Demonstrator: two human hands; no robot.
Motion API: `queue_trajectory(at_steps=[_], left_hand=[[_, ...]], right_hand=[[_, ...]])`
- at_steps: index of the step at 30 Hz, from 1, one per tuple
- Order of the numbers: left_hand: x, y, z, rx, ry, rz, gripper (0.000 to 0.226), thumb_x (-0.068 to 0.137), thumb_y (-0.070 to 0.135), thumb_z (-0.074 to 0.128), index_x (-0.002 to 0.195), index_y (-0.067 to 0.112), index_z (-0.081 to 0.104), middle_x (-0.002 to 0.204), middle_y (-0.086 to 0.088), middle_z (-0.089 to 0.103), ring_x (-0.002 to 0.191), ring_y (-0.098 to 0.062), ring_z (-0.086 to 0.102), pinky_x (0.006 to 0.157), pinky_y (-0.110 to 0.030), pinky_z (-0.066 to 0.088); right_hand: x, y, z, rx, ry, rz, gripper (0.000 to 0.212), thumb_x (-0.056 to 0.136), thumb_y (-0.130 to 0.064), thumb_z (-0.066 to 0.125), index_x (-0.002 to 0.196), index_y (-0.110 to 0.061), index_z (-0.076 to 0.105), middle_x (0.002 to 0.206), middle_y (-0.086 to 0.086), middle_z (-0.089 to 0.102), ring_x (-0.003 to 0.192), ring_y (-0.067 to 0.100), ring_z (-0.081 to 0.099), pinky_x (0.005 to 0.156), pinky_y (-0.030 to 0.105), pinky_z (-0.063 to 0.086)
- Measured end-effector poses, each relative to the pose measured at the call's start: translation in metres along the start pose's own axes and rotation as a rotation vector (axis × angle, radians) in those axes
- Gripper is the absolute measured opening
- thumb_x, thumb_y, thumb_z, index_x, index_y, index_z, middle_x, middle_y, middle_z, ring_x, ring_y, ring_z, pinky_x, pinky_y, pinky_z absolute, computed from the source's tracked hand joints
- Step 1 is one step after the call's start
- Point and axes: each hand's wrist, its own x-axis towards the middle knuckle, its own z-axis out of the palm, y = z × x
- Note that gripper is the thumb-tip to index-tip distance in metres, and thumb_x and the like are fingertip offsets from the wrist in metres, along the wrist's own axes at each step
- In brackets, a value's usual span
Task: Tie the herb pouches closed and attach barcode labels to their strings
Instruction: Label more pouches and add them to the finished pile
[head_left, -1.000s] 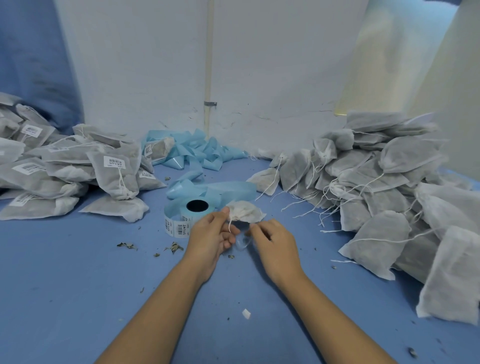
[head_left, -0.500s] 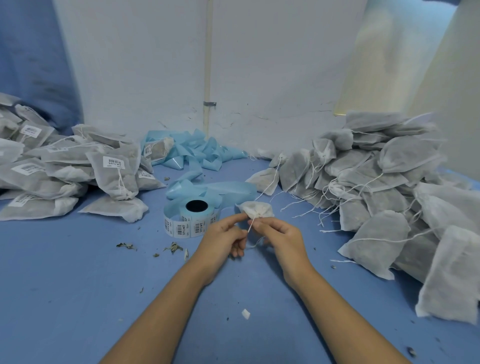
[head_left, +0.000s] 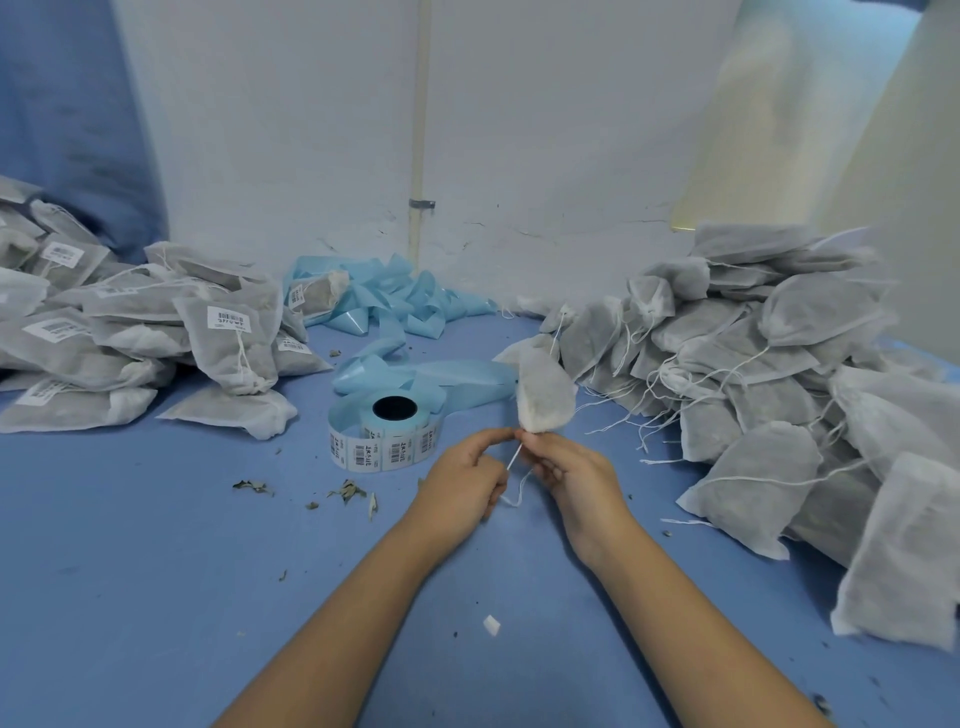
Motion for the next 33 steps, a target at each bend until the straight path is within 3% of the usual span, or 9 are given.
queue_trajectory(at_steps=[8,12,15,19,21,25,28,31,33], left_hand=[[-0.001,-0.011,0.000,0.198,0.154,0.088,0.013,0.094,0.014,0.051,0.087,0.019,0.061,0.054,0.004,0.050,0.053,-0.011,0.048,0.063,-0.025,0.041],[-0.001,-0.012,-0.003,0.503,0.275,0.172,0.014,0.095,0.021,0.051,0.081,0.020,0.054,0.069,0.008,0.050,0.068,-0.011,0.047,0.061,-0.023,0.036],[-0.004,-0.011,-0.005,0.749,0.334,0.198,0.014,0.098,0.026,0.046,0.091,0.017,0.055,0.088,0.006,0.050,0.079,-0.013,0.047,0.067,-0.029,0.035],[-0.007,-0.007,-0.006,0.854,0.373,0.221,0.019,0.099,0.029,0.043,0.099,0.015,0.056,0.100,0.003,0.046,0.083,-0.016,0.052,0.065,-0.029,0.036],[-0.010,-0.005,-0.004,0.859,0.354,0.255,0.021,0.099,0.029,0.043,0.102,0.014,0.057,0.109,0.004,0.047,0.083,-0.016,0.054,0.064,-0.028,0.039],[-0.012,-0.003,0.003,0.848,0.280,0.373,0.020,0.099,0.028,0.043,0.101,0.016,0.060,0.139,0.013,0.040,0.083,-0.016,0.059,0.059,-0.030,0.039],[-0.009,-0.006,0.004,0.779,0.256,0.377,0.014,0.098,0.025,0.044,0.100,0.019,0.057,0.150,0.024,0.028,0.085,-0.011,0.058,0.059,-0.027,0.032],[-0.006,-0.011,0.002,0.624,0.270,0.334,0.012,0.097,0.021,0.048,0.102,0.023,0.059,0.141,0.021,0.046,0.086,-0.005,0.056,0.062,-0.018,0.030],[-0.005,-0.010,0.001,0.495,0.256,0.305,0.009,0.096,0.019,0.050,0.095,0.023,0.059,0.116,0.011,0.065,0.077,-0.004,0.056,0.065,-0.022,0.037]], right_hand=[[0.001,-0.007,-0.002,-0.069,-0.102,0.000,0.013,0.091,-0.017,0.057,0.090,-0.017,0.070,0.092,-0.008,0.073,0.086,0.003,0.061,0.071,0.019,0.039],[0.000,-0.008,-0.001,-0.110,-0.109,-0.003,0.013,0.093,-0.013,0.054,0.085,-0.016,0.063,0.072,-0.008,0.069,0.064,0.007,0.052,0.055,0.017,0.034],[0.000,0.000,0.004,-0.345,-0.030,-0.105,0.015,0.094,-0.012,0.054,0.080,-0.015,0.059,0.064,-0.007,0.058,0.056,0.005,0.043,0.053,0.015,0.034],[-0.004,0.006,0.007,-0.808,0.057,-0.312,0.022,0.095,-0.020,0.049,0.074,-0.021,0.048,0.069,-0.008,0.052,0.067,0.012,0.046,0.061,0.028,0.034],[-0.007,0.007,0.006,-1.093,0.102,-0.409,0.021,0.096,-0.025,0.042,0.076,-0.021,0.044,0.077,-0.008,0.052,0.079,0.015,0.046,0.064,0.033,0.035],[-0.013,0.004,0.009,-1.294,0.139,-0.519,0.015,0.098,-0.023,0.040,0.098,-0.018,0.054,0.103,-0.001,0.058,0.100,0.021,0.046,0.081,0.038,0.039],[-0.015,0.004,0.011,-1.417,0.108,-0.583,0.035,0.094,-0.017,0.044,0.128,-0.019,0.049,0.136,-0.005,0.050,0.119,0.018,0.042,0.092,0.031,0.034],[-0.018,0.004,0.012,-1.428,0.061,-0.653,0.056,0.088,-0.013,0.048,0.143,-0.018,0.038,0.153,-0.008,0.032,0.134,0.015,0.032,0.102,0.027,0.028],[-0.020,0.004,0.014,-1.402,0.036,-0.674,0.056,0.089,-0.012,0.049,0.144,-0.015,0.038,0.154,-0.006,0.031,0.135,0.016,0.031,0.104,0.026,0.027]])
